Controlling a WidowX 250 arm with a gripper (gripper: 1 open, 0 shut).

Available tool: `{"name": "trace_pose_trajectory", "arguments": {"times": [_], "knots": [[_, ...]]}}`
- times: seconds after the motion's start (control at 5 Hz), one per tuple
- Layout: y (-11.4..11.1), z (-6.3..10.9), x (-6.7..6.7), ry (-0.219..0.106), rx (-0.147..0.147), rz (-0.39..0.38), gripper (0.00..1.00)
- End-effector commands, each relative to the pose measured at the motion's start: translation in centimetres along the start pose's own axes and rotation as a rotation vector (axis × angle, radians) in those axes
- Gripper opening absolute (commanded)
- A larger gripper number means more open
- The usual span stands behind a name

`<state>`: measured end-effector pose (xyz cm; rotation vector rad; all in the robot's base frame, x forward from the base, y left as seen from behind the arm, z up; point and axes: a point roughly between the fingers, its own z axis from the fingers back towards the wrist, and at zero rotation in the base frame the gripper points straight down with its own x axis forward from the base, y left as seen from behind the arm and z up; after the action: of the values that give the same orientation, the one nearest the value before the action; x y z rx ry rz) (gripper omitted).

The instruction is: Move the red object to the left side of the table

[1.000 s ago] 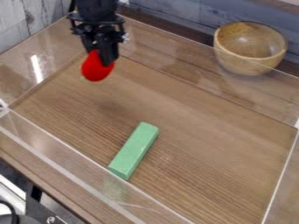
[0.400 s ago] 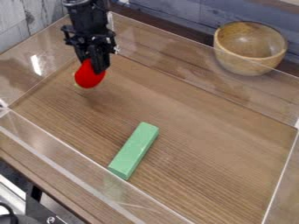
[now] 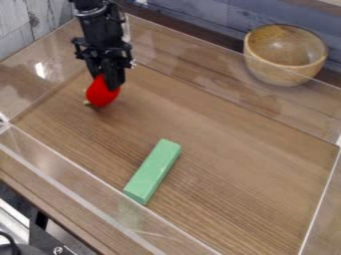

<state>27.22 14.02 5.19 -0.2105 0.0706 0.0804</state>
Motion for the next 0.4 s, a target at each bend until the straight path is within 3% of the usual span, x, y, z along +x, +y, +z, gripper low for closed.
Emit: {"name": "trace_pose_trajectory", "arguments": {"times": [0.0,0.2], "knots": [[0.74,1.3,0.68,-0.05,0.018,0.006,0.0],[0.86,1.06,0.75,-0.045,0.005,0.009,0.0]]}}
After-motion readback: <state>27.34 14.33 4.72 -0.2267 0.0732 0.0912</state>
